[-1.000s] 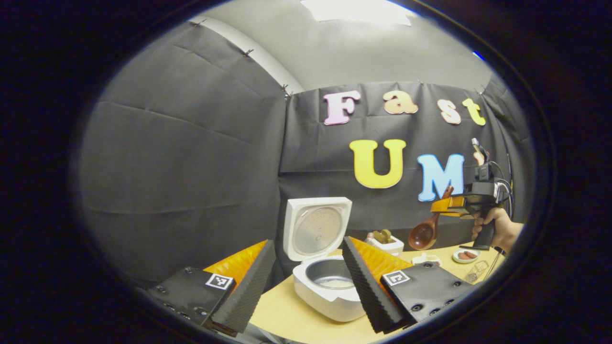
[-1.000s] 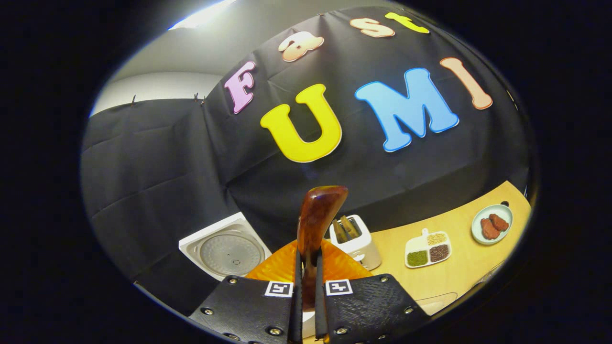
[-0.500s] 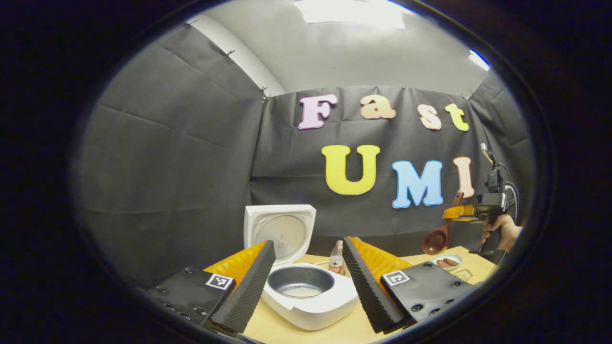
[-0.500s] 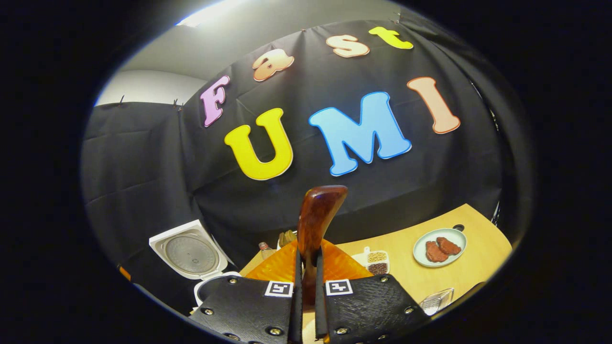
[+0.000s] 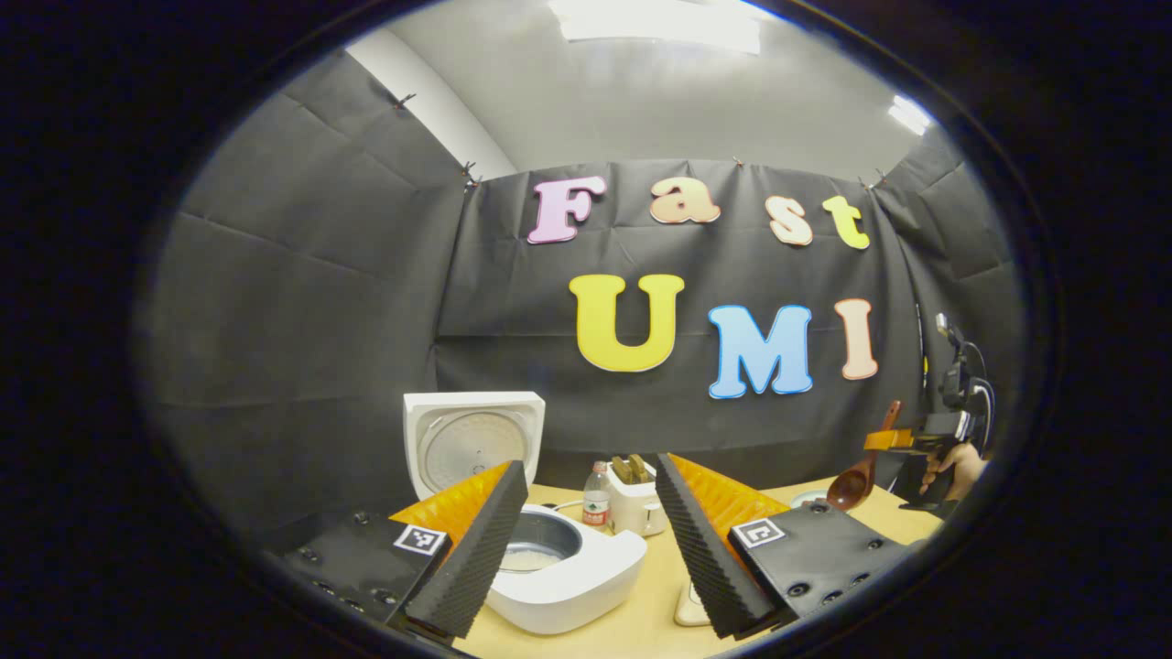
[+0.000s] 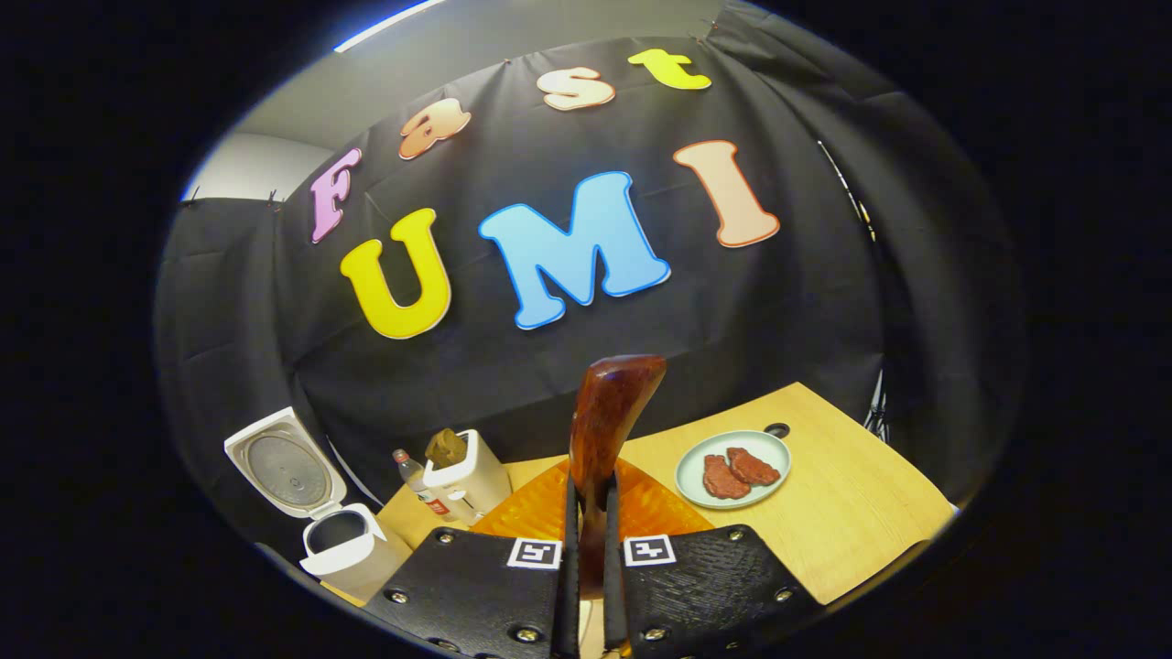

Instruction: Close the left gripper, press the button to open the rice cooker; take a wooden spoon from the chopstick holder with the right hand, scoop a spoonful of rice and pour it into the rice cooker, then put the wooden spoon back into the chopstick holder.

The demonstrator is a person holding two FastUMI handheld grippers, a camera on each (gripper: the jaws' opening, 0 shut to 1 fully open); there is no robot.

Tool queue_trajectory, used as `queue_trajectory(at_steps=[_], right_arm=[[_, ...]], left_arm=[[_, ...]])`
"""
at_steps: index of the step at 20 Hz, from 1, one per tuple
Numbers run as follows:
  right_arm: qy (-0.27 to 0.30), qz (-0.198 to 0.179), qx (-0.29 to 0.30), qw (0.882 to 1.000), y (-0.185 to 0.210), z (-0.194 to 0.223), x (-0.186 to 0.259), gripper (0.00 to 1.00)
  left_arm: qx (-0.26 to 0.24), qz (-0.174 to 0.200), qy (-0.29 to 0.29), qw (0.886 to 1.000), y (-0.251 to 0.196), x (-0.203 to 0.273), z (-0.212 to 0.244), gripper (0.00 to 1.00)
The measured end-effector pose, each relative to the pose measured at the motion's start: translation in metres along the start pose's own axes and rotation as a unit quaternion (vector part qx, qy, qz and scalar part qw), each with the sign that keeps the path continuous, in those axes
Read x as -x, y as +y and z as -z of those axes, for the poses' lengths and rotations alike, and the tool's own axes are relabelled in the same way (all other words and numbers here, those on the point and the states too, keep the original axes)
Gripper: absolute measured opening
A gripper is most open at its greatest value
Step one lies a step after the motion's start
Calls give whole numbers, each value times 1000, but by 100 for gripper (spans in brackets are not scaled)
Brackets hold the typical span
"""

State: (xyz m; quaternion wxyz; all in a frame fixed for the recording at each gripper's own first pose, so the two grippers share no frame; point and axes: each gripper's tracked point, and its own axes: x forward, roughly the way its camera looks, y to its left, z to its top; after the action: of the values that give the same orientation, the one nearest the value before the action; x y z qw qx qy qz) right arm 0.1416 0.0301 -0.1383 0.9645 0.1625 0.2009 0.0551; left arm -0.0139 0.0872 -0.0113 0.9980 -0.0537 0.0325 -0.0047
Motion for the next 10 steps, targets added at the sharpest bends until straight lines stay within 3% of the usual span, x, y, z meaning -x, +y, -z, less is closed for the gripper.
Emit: queue_trajectory(at_steps=[5,10], right_arm=[[30,47,7,998,-52,33,-2,11],[59,73,11,996,-75,60,-2,10]], left_arm=[[-14,5,0,1000,-17,-3,-6,97],[-21,5,1,1000,-24,-1,-6,97]])
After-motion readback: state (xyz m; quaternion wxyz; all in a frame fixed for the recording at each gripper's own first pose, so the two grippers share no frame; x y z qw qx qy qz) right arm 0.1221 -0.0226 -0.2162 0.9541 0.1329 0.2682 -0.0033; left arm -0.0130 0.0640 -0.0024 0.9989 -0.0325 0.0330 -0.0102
